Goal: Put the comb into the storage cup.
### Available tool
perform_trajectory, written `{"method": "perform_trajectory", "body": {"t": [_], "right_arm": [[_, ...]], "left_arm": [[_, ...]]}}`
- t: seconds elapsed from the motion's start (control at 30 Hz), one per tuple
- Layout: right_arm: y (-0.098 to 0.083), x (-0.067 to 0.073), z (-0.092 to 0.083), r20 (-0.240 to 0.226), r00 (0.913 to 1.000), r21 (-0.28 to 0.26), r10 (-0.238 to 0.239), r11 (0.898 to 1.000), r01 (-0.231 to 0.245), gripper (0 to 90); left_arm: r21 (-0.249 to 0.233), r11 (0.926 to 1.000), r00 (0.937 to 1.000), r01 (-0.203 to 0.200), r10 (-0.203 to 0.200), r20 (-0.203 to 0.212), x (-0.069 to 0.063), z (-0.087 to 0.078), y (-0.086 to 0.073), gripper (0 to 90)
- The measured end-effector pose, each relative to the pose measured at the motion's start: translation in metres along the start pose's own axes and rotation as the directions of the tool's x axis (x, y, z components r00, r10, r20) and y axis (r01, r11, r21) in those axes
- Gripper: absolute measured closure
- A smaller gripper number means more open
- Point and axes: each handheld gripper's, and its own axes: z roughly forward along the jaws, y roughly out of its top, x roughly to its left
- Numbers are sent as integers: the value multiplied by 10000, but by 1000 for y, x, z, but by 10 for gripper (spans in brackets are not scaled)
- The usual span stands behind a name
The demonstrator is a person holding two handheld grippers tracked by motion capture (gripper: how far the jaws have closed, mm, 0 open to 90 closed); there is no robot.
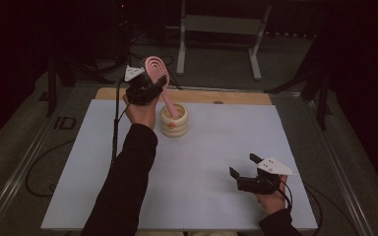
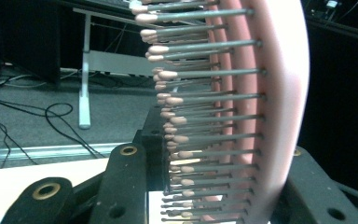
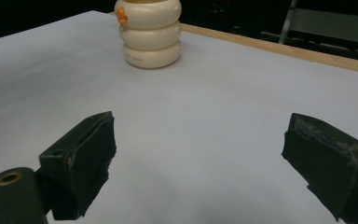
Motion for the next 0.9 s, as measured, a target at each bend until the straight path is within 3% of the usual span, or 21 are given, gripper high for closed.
{"method": "perform_trajectory", "body": {"t": [0.9], "right_arm": [[0, 1, 0, -61, 10000, -20, 13, 10000, -13, 90]], "left_arm": [[179, 9997, 9998, -145, 148, -141, -7, 16, -12, 635]]}}
